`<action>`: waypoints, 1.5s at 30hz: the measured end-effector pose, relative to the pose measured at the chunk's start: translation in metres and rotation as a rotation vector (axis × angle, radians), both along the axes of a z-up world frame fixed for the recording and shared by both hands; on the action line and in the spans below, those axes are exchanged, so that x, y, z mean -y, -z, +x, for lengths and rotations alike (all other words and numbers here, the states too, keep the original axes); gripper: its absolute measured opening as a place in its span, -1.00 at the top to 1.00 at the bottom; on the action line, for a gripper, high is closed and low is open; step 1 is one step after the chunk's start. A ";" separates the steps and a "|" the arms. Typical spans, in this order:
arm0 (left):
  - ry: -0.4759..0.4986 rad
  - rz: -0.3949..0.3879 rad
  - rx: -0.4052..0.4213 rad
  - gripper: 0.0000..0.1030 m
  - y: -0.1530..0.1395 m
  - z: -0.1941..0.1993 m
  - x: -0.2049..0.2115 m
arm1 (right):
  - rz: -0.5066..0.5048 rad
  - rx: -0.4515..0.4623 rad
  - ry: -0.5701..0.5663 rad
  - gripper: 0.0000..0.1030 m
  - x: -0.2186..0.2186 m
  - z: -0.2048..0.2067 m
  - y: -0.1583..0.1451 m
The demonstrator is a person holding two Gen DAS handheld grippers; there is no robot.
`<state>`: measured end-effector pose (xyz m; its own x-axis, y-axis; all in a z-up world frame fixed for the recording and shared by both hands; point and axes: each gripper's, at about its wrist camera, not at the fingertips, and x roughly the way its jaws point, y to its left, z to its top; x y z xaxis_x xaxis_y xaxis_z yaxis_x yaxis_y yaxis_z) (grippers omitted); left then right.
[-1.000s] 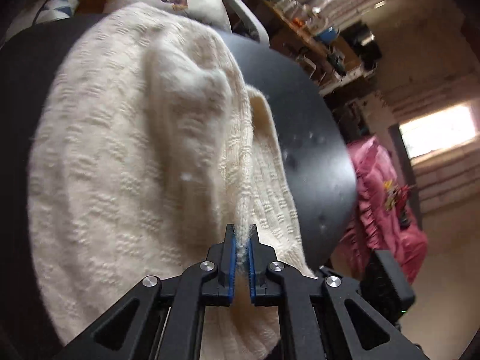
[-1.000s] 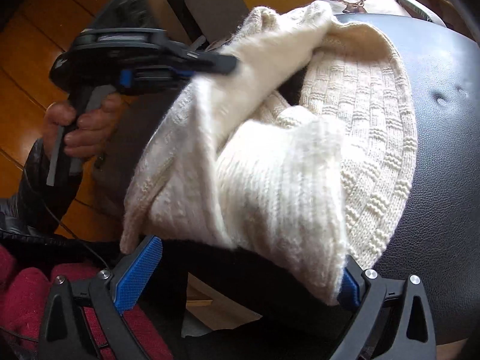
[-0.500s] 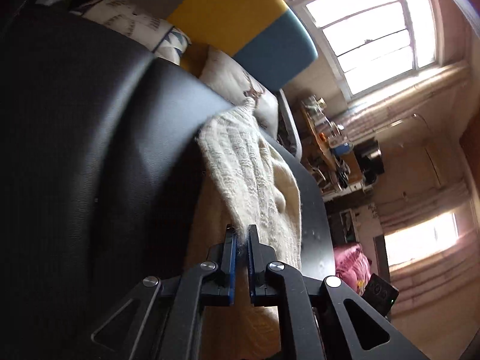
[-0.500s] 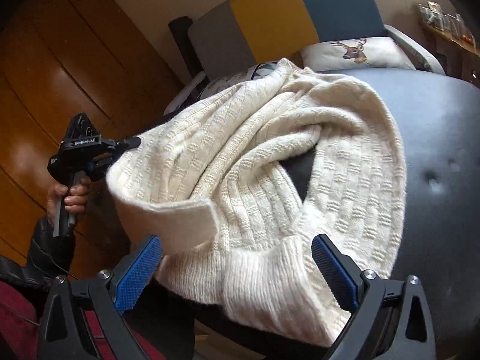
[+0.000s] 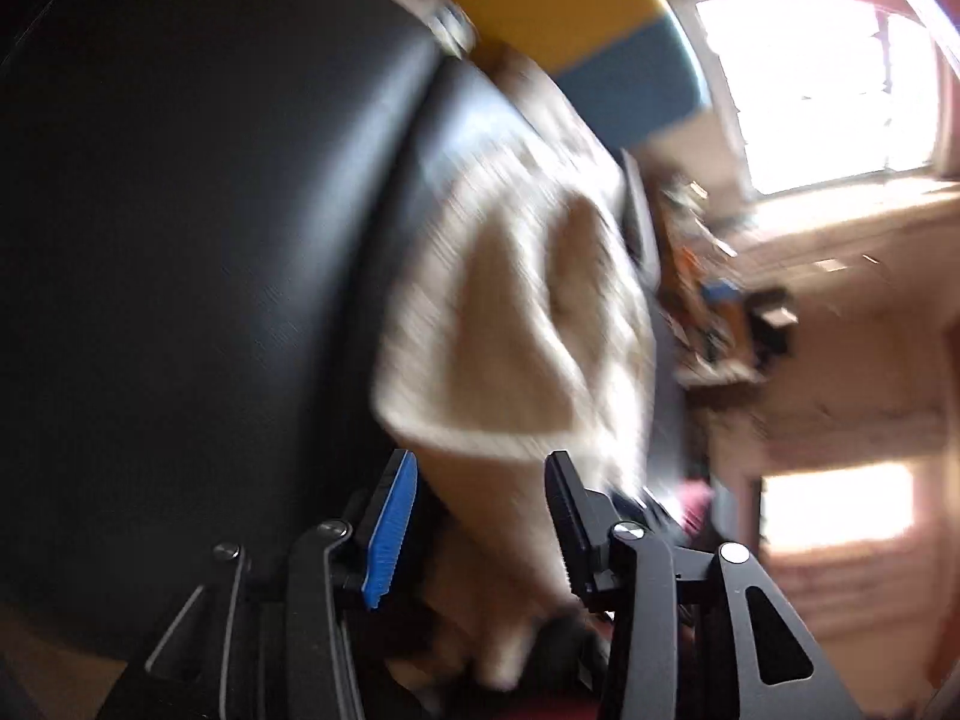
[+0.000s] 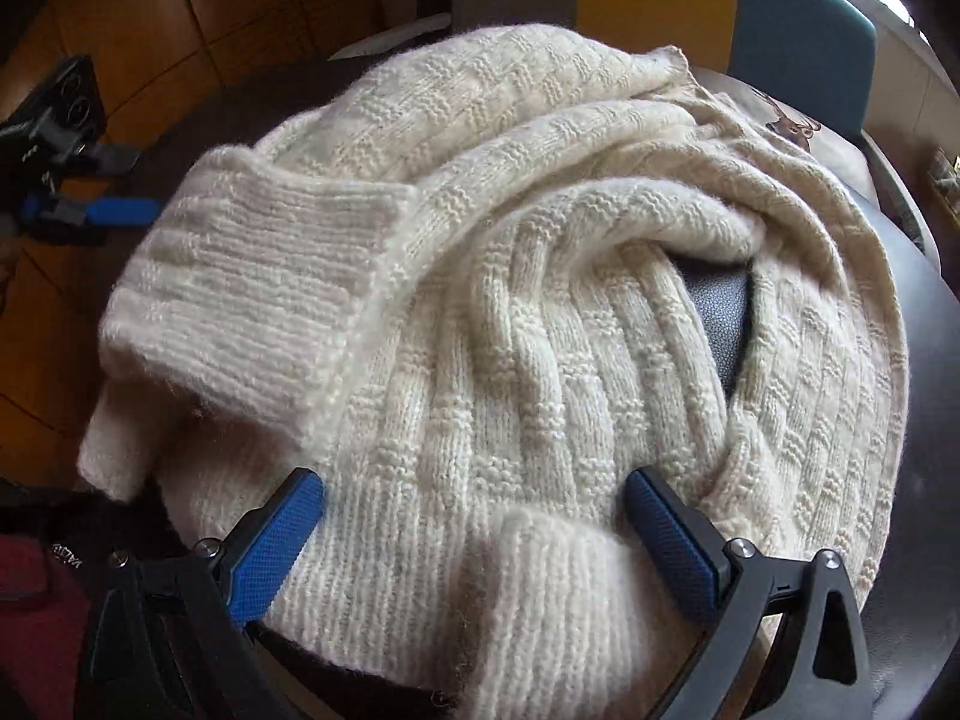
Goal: Fold clothes
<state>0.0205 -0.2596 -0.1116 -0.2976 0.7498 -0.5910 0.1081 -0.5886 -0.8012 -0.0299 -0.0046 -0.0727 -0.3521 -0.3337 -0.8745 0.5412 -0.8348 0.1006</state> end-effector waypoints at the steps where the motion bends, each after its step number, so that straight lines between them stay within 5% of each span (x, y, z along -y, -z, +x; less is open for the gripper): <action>1: 0.022 0.032 0.024 0.04 0.007 0.002 -0.010 | -0.001 -0.002 0.001 -1.00 -0.002 0.001 0.000; 4: -0.006 0.143 0.103 0.03 0.029 -0.003 -0.018 | -0.002 -0.009 0.004 -1.00 -0.010 0.006 -0.001; 7: -0.073 0.269 0.140 -0.20 0.042 -0.009 -0.015 | -0.004 -0.018 0.008 -1.00 -0.017 0.013 0.000; 11: -0.145 0.200 0.162 -0.29 0.050 -0.018 -0.016 | -0.004 -0.024 0.016 -1.00 -0.015 0.014 0.000; 14: -0.158 0.104 0.129 0.58 0.050 -0.019 -0.025 | 0.004 -0.001 0.014 -1.00 -0.034 0.019 0.002; 21: -0.392 0.141 -0.127 0.72 -0.006 -0.012 0.035 | -0.110 -0.023 -0.059 -0.99 -0.047 0.024 -0.019; 24: -0.511 -0.042 -0.163 0.72 -0.030 -0.013 0.079 | -0.070 0.003 -0.081 -0.99 -0.048 0.027 -0.010; 28: -0.635 -0.339 -0.026 0.49 -0.031 -0.021 0.126 | -0.017 0.038 -0.111 -1.00 -0.048 0.030 0.003; 30: -0.692 -0.384 0.024 -0.03 -0.031 -0.018 0.144 | -0.018 0.045 -0.105 -1.00 -0.055 0.031 0.007; 32: -0.726 -0.324 0.007 -0.10 -0.032 -0.007 0.149 | -0.047 0.038 -0.080 -1.00 -0.066 0.033 0.010; 34: -0.639 -0.261 -0.062 -0.10 -0.037 0.004 0.131 | -0.062 0.031 -0.064 -1.00 -0.070 0.035 0.011; 36: -0.447 -0.230 -0.133 -0.21 -0.041 0.008 0.095 | -0.062 0.022 -0.053 -1.00 -0.072 0.040 0.013; 41: 0.009 -0.197 -0.109 -0.21 -0.014 0.003 -0.041 | -0.038 0.010 -0.062 -1.00 -0.076 0.030 0.021; 45: 0.089 -0.180 -0.007 -0.21 0.012 0.003 -0.100 | -0.033 0.006 -0.059 -1.00 -0.078 0.029 0.023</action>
